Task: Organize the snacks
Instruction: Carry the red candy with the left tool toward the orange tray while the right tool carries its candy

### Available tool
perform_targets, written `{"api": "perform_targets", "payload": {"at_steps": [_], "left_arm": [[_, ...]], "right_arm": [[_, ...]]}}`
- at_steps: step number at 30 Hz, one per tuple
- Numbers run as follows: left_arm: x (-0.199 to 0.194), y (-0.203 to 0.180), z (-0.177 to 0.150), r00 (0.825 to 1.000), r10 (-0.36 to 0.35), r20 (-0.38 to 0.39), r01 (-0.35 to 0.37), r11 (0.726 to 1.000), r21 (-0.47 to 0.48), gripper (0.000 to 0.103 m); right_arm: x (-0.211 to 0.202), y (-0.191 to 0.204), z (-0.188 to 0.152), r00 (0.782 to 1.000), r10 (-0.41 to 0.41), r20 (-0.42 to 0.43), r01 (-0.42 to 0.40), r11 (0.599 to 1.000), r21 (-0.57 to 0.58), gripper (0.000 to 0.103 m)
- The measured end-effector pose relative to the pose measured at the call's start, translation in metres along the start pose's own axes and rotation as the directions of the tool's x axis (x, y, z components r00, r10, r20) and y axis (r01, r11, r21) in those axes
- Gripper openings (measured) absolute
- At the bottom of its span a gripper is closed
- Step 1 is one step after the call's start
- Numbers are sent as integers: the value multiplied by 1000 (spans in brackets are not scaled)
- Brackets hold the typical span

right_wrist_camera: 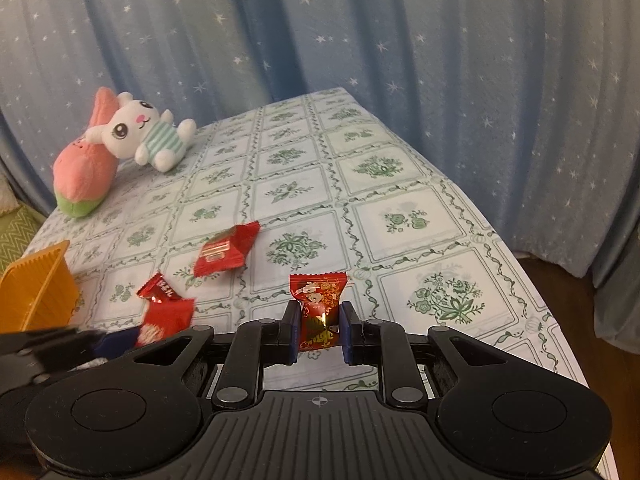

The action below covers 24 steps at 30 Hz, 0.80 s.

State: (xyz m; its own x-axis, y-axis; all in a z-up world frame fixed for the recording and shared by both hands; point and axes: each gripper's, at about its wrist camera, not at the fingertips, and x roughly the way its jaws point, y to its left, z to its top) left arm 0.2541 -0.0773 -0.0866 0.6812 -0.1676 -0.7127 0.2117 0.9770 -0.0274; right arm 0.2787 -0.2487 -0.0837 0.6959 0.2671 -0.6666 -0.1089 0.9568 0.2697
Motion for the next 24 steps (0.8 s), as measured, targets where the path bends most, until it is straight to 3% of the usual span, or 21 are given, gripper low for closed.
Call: {"api": "perform_targets", "payload": {"at_steps": [6,24], "left_arm": [[-44,12,-18,1000,7,3,-7,999,-46,22],[-178,46,-68,998,52,37,-48,993,-112,22]], "right_arm": [[-27,18,-14,999,41,5,-41,999,-3,20],[-136,91,-81,998,61,-24,-62,996,-68,20]]}}
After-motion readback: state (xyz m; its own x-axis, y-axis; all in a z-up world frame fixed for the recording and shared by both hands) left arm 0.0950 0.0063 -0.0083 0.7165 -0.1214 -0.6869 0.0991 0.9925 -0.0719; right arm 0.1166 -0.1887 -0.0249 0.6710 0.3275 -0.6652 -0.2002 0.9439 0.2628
